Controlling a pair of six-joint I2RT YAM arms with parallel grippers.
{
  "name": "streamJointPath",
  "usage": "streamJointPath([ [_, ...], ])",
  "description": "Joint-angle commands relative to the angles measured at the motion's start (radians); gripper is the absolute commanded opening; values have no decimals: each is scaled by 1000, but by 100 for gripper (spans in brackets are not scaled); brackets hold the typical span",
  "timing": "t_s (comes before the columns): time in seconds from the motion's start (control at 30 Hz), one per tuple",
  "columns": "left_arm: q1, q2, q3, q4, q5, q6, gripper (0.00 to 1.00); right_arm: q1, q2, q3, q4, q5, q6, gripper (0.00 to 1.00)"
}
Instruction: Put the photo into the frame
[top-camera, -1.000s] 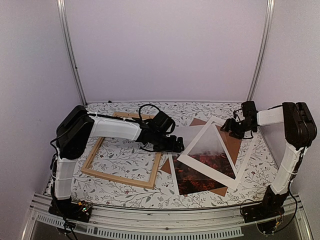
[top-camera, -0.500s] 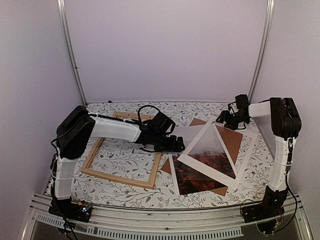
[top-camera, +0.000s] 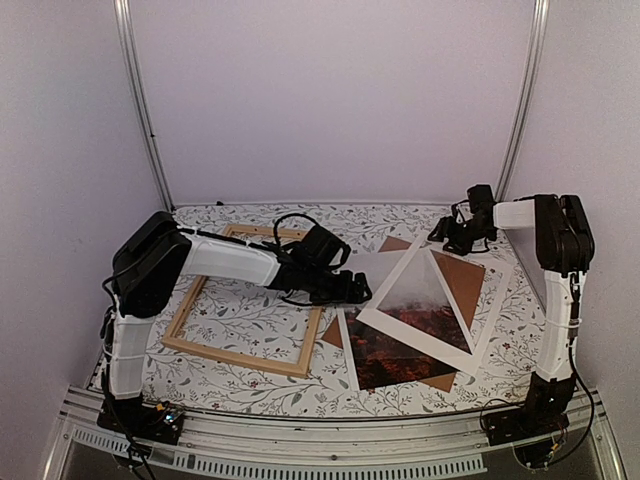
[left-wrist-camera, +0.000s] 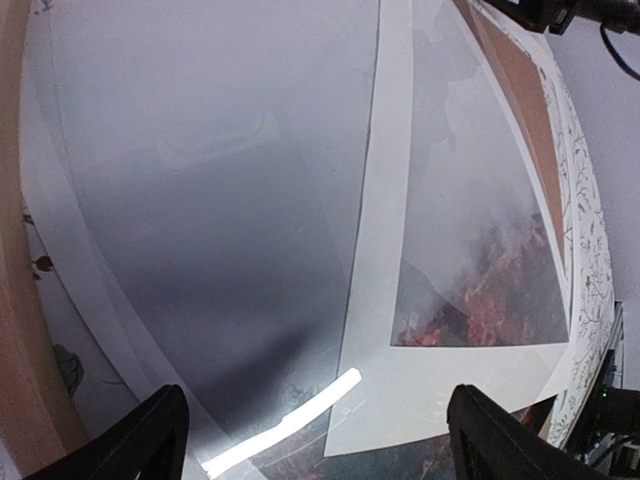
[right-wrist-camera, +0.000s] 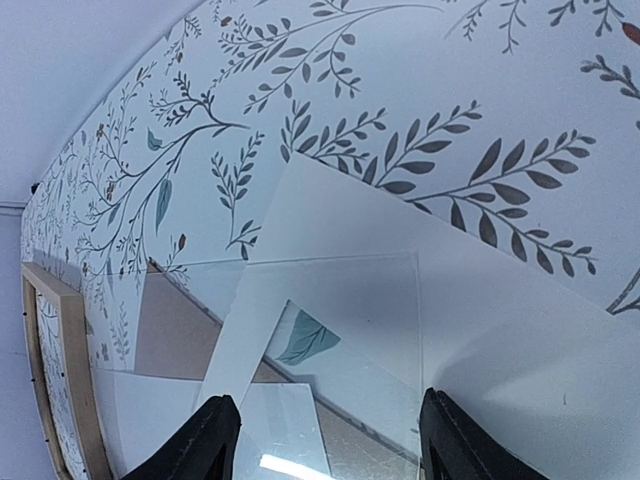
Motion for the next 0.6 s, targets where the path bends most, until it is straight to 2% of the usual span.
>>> streamJointPath([
  [0.0,25,24,-58,-26,33,-30,92,14,18,-36,-43,-87,12,65],
  [0.37,39,4,-121,45,57,-68,91,8,-101,-150,35,-198,62,63],
  [0.47,38,-21,-132,32,18,-64,91,6,-131,-181,54,-202,76,63],
  [0.57,40,-33,-111,-48,-57,-25,92,6,-152,-206,57,-183,77,63],
])
